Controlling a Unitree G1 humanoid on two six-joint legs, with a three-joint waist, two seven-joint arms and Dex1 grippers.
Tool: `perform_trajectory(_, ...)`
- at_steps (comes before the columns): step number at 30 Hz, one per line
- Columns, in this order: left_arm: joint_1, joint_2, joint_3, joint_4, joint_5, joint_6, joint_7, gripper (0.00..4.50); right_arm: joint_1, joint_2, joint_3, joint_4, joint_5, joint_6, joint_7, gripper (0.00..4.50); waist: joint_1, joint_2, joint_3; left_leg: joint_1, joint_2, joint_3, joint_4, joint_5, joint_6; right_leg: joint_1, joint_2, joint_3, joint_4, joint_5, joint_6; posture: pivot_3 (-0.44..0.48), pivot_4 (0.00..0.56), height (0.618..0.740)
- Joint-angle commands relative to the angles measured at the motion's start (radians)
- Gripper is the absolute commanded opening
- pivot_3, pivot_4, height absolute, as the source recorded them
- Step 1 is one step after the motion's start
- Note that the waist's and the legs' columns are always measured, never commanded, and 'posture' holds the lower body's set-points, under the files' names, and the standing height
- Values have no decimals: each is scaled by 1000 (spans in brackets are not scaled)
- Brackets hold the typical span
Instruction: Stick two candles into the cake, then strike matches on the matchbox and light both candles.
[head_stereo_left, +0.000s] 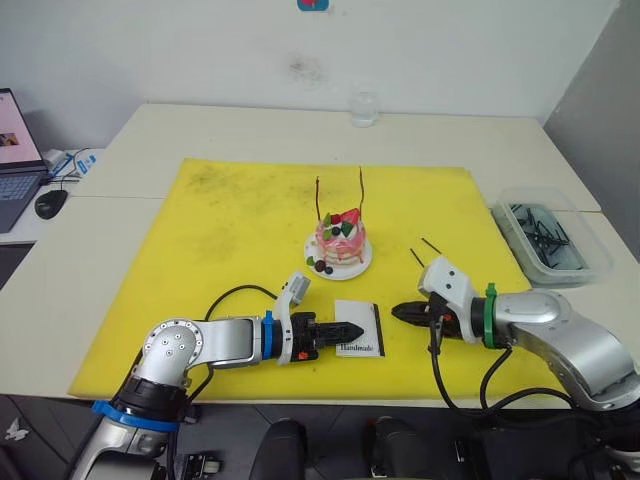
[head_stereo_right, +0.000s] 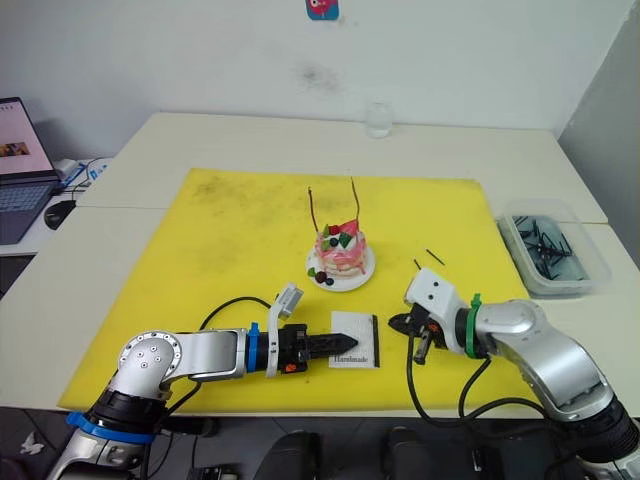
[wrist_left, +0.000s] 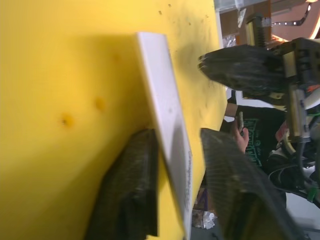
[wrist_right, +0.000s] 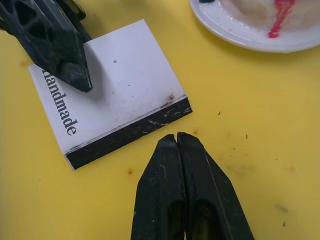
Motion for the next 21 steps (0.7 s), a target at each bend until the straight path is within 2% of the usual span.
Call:
perform_trajectory(1,4,-5,17,-12,4,3,13,2909,-22,-8,30,12,-31,-46,12,0,0,0,0,0,0,0,0,0,0,0,0,0,0,0,0,0,150,740)
perform_trajectory(10,2,-23,13,9,7,5,24,2909,-63,19,131,81,-95,-101,38,0,0,0,0,0,0,0,0,0,0,1,0,0,0,0,0,0,150,740)
perform_trajectory(21,13,-32,20,-6,13,13,32,2909,-105,68,124,47,-68,-40,51,0,0,0,0,1,0,0,0,0,0,1,0,0,0,0,1,0,150,740)
